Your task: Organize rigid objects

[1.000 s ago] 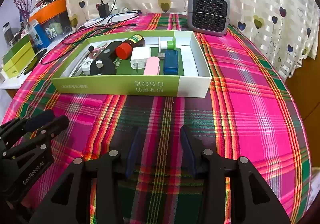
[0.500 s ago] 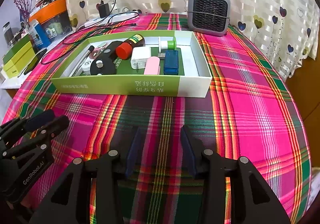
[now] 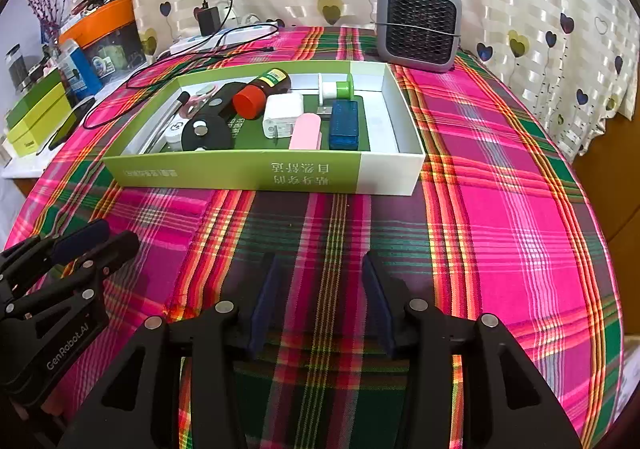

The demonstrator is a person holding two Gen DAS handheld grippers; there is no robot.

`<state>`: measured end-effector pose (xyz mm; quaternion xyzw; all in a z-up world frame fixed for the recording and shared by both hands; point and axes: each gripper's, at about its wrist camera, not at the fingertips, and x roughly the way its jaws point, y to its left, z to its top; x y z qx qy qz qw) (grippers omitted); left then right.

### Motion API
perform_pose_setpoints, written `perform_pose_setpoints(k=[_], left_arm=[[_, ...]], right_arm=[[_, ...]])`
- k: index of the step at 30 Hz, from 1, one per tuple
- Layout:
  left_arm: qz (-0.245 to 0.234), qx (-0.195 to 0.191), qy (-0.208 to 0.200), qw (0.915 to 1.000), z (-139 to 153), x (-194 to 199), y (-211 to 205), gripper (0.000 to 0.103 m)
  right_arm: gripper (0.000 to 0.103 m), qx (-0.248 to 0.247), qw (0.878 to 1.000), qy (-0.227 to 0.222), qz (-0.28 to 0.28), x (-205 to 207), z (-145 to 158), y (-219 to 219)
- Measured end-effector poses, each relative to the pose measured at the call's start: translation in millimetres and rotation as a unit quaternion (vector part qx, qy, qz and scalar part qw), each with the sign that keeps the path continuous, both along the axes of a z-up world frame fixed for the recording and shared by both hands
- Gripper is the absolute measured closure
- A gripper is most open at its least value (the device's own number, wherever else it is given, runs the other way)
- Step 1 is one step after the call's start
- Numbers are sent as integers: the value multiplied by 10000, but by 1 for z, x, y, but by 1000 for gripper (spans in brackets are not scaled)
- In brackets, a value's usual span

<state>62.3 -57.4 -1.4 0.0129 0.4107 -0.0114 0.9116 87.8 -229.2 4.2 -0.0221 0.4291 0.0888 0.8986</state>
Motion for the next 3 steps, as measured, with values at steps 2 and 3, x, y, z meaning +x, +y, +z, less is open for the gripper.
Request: perform_pose_setpoints(k=[2, 3], left_arm=[[0, -5, 1, 10000, 0, 0, 0, 70], [0, -2, 0, 10000, 0, 0, 0, 70]], right_arm=[[54, 22, 10000, 7, 45, 0, 0, 1], [54, 14, 10000, 8, 59, 0, 0, 3]])
